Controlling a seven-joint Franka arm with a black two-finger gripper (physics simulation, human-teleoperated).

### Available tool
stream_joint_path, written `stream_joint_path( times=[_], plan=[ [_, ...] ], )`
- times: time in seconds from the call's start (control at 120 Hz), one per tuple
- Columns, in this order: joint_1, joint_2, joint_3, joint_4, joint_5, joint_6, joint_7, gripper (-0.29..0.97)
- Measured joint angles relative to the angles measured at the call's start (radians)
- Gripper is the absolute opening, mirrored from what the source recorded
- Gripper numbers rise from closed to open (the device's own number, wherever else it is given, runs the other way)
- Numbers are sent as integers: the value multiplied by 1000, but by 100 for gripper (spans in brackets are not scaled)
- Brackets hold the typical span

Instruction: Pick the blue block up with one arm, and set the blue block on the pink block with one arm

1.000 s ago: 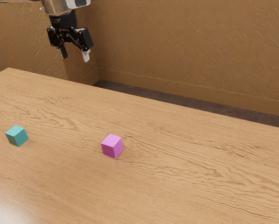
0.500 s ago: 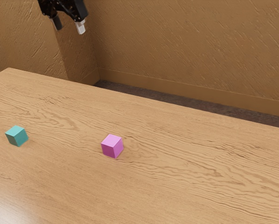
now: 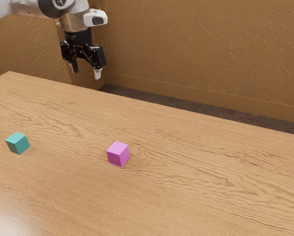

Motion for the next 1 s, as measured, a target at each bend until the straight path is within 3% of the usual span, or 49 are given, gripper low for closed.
stream_joint_path(
  times=[0.45,0.625,1.0],
  plan=[
    [11,131,50,-196,-11,306,25,68],
    [39,57,98,-354,-22,385,55,68],
    [67,-13,300,-508,-24,472,202,68]
  ],
)
